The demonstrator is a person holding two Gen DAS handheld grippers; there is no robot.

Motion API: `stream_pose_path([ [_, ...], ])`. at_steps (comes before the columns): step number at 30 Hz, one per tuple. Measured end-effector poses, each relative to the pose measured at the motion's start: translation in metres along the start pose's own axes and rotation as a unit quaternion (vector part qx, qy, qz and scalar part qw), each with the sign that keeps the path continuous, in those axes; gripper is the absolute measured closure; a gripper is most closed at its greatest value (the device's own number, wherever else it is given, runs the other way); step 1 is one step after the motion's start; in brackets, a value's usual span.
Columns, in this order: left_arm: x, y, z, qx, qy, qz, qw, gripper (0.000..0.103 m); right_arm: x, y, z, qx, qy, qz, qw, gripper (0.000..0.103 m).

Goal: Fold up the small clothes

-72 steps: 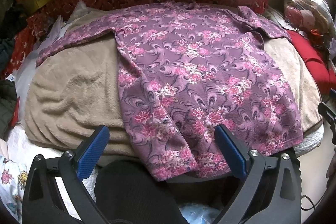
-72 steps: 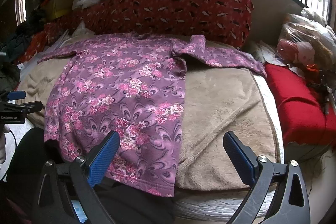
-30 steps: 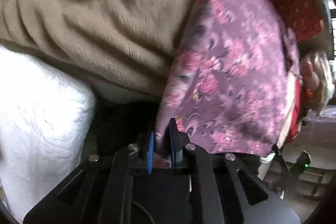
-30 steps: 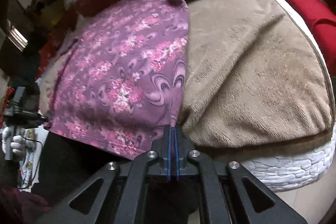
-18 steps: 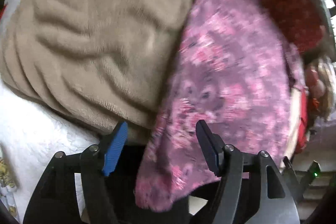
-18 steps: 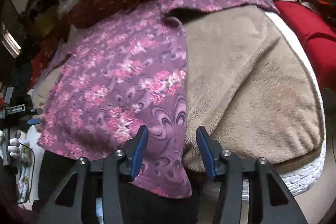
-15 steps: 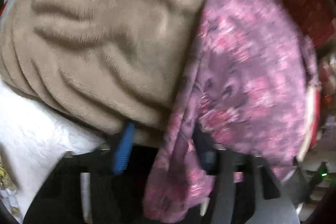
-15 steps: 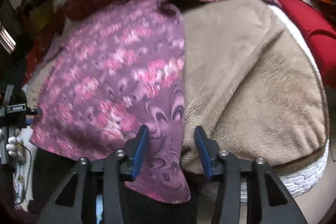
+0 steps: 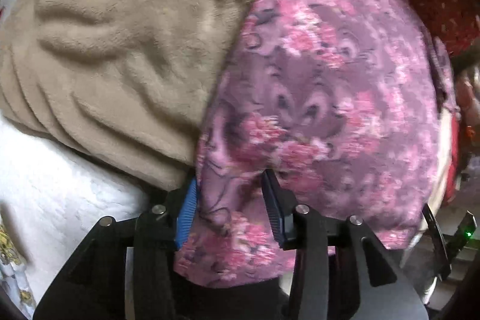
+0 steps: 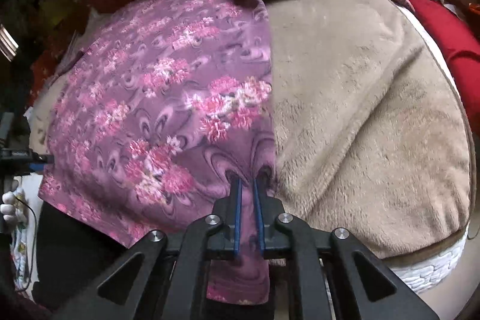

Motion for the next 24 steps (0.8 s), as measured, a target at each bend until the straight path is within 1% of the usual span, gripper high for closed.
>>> stream_pose_path([
  [2, 0.009, 0.016, -0.002, 0.016, -0.014, 0.016, 0.9996, 0.063, 0.004, 0.025, -0.011, 0.036, -0.006, -0.024, 0.999, 0.093],
  [4, 0.025, 0.035, -0.009, 0.033, -0.036, 0.028, 0.9984, 0.063, 0.022, 0.051, -0.027, 0.074, -0.032, -0.035, 0.996, 0.083],
  [5, 0.032, 0.041, -0.011, 0.037, -0.044, 0.034, 0.9977, 0.062, 0.036, 0.063, -0.037, 0.088, -0.052, -0.038, 0.994, 0.074],
  [6, 0.044, 0.049, -0.017, 0.047, -0.058, 0.041, 0.9964, 0.06, 0.058, 0.076, -0.05, 0.108, -0.083, -0.039, 0.99, 0.067],
  [9, 0.078, 0.06, -0.028, 0.073, -0.083, 0.031, 0.9934, 0.051, 0.114, 0.098, -0.08, 0.144, -0.161, -0.047, 0.975, 0.065],
  [10, 0.093, 0.062, -0.034, 0.079, -0.093, 0.03, 0.9921, 0.051, 0.14, 0.103, -0.094, 0.156, -0.199, -0.061, 0.966, 0.064],
  [11, 0.113, 0.057, -0.041, 0.082, -0.098, 0.032, 0.9913, 0.051, 0.155, 0.105, -0.102, 0.162, -0.222, -0.07, 0.959, 0.062],
  [12, 0.125, 0.056, -0.056, 0.083, -0.105, 0.037, 0.9903, 0.051, 0.177, 0.105, -0.114, 0.172, -0.254, -0.082, 0.948, 0.058],
  [13, 0.134, 0.055, -0.059, 0.084, -0.108, 0.039, 0.9898, 0.051, 0.191, 0.105, -0.122, 0.178, -0.276, -0.092, 0.94, 0.056],
  [16, 0.174, 0.043, -0.089, 0.085, -0.118, 0.042, 0.9884, 0.051, 0.235, 0.091, -0.157, 0.191, -0.338, -0.126, 0.913, 0.054],
  [17, 0.183, 0.04, -0.097, 0.085, -0.121, 0.044, 0.988, 0.051, 0.246, 0.087, -0.165, 0.191, -0.348, -0.135, 0.908, 0.054],
  [19, 0.203, 0.03, -0.117, 0.077, -0.129, 0.054, 0.9872, 0.051, 0.264, 0.068, -0.192, 0.191, -0.371, -0.152, 0.896, 0.053],
  [21, 0.221, 0.022, -0.131, 0.07, -0.135, 0.06, 0.9866, 0.051, 0.276, 0.054, -0.211, 0.191, -0.383, -0.158, 0.89, 0.053],
  [23, 0.24, 0.014, -0.143, 0.065, -0.142, 0.067, 0.9855, 0.051, 0.29, 0.035, -0.234, 0.192, -0.404, -0.164, 0.879, 0.053],
  [24, 0.247, 0.011, -0.148, 0.064, -0.146, 0.069, 0.9849, 0.051, 0.296, 0.026, -0.244, 0.196, -0.414, -0.176, 0.871, 0.053],
])
Point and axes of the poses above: each gripper's, at about its wrist camera, not at the fingertips, and y roughly against the way its jaws point, x to its right, z to its underside, the point moved 9 cm from there along -y, roughly the way its jaws point, and after that the axes turned 15 degrees about -x, right-handed, at the moved point
